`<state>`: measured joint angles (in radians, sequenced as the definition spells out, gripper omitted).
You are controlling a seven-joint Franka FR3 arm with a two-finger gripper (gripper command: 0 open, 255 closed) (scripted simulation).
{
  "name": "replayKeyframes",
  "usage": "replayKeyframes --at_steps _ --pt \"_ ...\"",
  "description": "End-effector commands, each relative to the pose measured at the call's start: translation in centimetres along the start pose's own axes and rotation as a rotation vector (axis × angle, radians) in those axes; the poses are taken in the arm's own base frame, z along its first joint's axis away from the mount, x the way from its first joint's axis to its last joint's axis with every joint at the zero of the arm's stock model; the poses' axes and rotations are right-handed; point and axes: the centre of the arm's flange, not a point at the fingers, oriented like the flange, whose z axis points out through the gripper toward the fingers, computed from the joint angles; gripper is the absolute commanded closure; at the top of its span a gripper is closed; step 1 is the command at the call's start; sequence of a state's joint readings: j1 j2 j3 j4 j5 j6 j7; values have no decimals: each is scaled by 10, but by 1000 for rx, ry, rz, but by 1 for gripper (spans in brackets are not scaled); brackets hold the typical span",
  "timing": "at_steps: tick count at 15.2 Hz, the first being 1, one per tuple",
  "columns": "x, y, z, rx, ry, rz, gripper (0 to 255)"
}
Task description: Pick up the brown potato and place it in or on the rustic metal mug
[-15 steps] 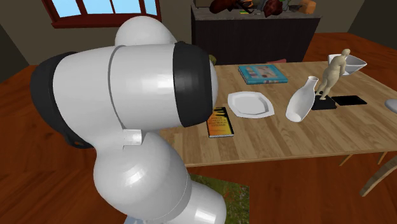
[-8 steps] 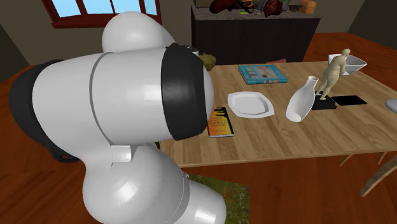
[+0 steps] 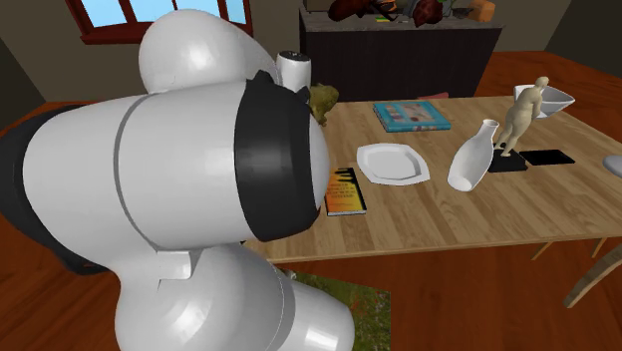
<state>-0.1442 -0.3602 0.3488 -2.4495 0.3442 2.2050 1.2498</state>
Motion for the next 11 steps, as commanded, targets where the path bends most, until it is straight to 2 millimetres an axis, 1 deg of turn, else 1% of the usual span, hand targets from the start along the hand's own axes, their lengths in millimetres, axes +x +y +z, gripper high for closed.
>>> replayKeyframes --at_steps 1,11 --pt "-2 -1 -11 0 0 0 255" --pt "-9 -8 -62 0 0 0 255"
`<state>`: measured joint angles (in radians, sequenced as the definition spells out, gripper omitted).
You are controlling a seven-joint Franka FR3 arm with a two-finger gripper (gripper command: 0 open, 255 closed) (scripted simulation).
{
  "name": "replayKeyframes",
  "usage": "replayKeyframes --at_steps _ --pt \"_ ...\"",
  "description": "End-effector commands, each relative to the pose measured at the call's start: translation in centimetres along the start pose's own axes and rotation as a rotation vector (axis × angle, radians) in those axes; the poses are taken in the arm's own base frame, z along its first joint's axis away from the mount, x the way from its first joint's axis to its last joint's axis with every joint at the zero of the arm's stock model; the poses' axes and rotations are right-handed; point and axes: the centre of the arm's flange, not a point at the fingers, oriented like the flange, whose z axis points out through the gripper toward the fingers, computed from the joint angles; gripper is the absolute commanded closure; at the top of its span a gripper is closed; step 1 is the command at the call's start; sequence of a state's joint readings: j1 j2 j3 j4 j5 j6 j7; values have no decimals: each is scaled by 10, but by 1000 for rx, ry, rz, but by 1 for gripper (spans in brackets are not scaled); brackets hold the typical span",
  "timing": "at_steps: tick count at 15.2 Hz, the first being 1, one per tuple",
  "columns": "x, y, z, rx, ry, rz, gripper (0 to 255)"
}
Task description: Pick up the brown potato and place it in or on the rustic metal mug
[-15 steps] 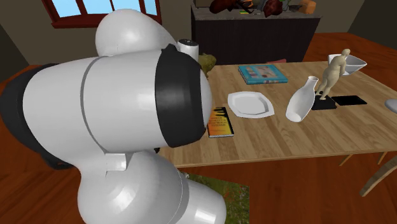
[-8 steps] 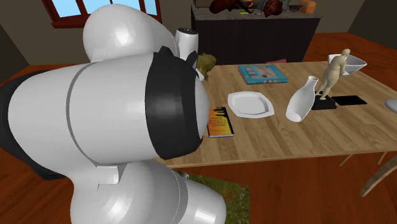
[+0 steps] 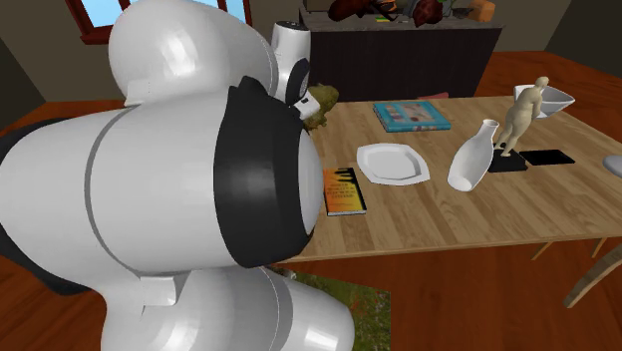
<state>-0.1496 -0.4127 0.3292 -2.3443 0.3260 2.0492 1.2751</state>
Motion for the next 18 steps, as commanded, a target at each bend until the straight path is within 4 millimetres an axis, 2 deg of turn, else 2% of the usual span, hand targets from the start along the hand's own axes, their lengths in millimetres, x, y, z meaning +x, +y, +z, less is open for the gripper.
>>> replayKeyframes --at_steps 1,3,18 --pt "-1 -1 -11 0 0 0 255" --pt "-2 -2 -19 0 0 0 255" --pt "-121 155 -40 0 0 0 255"
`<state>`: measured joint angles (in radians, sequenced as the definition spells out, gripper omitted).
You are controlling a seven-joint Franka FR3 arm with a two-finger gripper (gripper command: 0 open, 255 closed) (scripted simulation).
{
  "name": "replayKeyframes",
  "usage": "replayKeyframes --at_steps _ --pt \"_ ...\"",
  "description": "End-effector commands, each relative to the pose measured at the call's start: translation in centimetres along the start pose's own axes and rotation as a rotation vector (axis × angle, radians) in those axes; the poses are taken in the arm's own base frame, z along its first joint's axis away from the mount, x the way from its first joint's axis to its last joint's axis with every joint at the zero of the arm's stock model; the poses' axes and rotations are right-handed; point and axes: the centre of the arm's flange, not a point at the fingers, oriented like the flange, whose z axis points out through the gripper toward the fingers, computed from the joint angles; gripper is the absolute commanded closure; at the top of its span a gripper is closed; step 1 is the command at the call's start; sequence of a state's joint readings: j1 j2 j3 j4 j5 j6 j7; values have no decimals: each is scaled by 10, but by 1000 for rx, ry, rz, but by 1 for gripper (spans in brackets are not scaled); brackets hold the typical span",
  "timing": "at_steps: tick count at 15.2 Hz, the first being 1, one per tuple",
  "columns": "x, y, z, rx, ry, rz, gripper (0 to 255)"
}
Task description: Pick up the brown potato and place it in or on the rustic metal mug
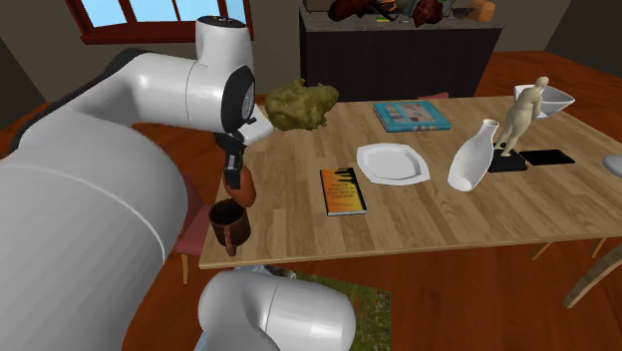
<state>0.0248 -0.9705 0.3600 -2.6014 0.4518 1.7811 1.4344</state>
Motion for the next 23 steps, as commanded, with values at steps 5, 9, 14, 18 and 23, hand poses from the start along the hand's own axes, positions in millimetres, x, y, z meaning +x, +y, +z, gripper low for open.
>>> replayKeyframes --at_steps 5,9,14,18,23 --pt "-14 26 18 -1 0 1 255" --pt "-11 29 39 -1 0 1 255" --pt "-8 33 65 -1 0 1 255" --pt "-5 35 83 -1 0 1 255" --pt "-5 35 83 -1 0 1 255"
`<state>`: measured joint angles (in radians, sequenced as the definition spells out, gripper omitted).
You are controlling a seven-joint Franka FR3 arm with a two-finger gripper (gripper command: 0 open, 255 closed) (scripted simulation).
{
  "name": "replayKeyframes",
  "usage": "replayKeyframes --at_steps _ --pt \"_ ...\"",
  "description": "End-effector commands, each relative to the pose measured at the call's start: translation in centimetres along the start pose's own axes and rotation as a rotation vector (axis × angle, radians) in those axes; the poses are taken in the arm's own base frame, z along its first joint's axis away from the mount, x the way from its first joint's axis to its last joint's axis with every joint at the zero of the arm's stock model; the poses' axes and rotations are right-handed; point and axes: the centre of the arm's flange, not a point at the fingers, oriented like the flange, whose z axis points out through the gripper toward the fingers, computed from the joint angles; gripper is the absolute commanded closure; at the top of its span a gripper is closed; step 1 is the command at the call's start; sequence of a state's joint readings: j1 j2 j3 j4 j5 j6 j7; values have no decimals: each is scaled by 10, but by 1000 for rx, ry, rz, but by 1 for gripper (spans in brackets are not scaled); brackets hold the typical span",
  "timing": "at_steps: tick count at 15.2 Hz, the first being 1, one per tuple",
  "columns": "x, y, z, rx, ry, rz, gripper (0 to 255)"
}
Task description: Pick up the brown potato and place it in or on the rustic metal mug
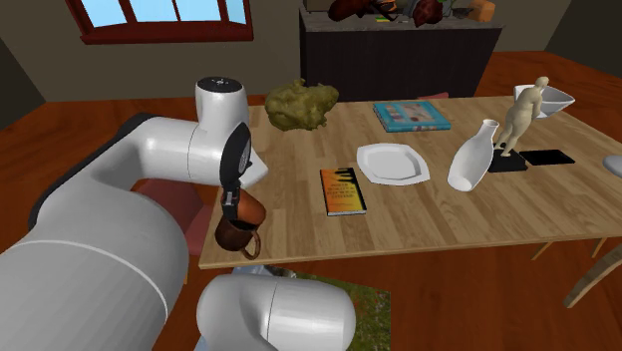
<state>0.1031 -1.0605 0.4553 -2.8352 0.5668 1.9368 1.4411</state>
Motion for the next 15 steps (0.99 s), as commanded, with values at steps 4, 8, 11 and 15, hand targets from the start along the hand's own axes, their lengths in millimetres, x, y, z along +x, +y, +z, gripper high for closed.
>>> replayKeyframes --at_steps 4,8,11,15 --pt "2 2 3 -9 2 2 0" --pt "1 1 4 -9 2 2 0" --pt "1 1 -36 -9 2 2 0" --pt "1 1 -46 -9 2 2 0"
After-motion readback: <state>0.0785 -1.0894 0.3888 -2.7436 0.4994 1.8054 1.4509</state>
